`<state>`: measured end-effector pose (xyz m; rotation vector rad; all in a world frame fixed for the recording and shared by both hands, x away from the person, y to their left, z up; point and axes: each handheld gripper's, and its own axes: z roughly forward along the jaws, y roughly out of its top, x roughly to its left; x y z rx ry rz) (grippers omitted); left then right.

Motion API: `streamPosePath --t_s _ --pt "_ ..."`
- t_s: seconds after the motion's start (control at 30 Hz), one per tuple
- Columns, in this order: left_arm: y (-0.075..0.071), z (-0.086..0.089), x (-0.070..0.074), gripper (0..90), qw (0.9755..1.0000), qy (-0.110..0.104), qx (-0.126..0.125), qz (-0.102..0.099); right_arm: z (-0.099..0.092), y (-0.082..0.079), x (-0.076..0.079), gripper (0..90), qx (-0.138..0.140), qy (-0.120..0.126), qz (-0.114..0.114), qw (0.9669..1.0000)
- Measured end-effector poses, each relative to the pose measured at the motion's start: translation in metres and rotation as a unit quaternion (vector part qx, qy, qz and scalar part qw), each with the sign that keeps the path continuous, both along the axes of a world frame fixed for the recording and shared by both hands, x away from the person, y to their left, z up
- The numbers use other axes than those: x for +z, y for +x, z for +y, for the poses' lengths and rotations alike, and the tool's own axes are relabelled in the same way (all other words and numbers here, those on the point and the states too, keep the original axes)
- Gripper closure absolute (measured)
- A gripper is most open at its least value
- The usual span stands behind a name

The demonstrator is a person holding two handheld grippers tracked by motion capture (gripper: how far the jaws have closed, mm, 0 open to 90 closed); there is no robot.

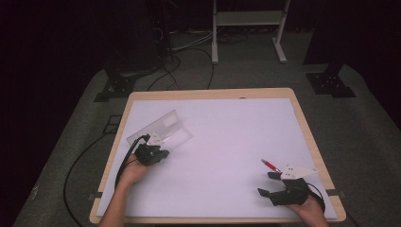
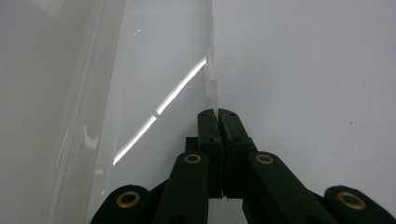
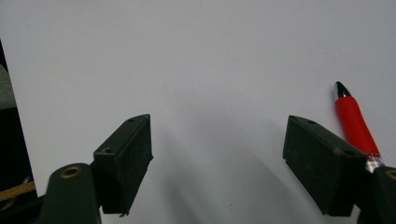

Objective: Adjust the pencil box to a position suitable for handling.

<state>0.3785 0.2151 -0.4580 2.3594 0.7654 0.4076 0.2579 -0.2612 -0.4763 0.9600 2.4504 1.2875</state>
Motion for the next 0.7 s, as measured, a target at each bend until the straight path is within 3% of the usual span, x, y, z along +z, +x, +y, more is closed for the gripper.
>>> streamPosePath --t_s 0.3,0.4,0.5,0.7 --pt "-0.009 -0.003 0.012 89.3 0.9995 -0.014 -0.007 -0.029 0.000 0.000 0.000 23.0 -0.002 0.001 -0.001 1.0000" --pt "-0.014 -0.005 0.017 89.2 0.9989 -0.022 -0.021 -0.036 0.000 0.000 0.001 23.0 -0.003 0.001 -0.001 1.0000" --pt "-0.015 -0.009 0.019 89.2 0.9989 -0.005 -0.032 -0.035 -0.001 0.000 0.001 23.0 -0.003 0.001 -0.001 1.0000" --pt "-0.019 -0.021 0.025 89.2 0.9977 -0.007 -0.050 -0.045 -0.004 -0.001 0.003 23.0 -0.008 0.003 -0.004 1.0000"
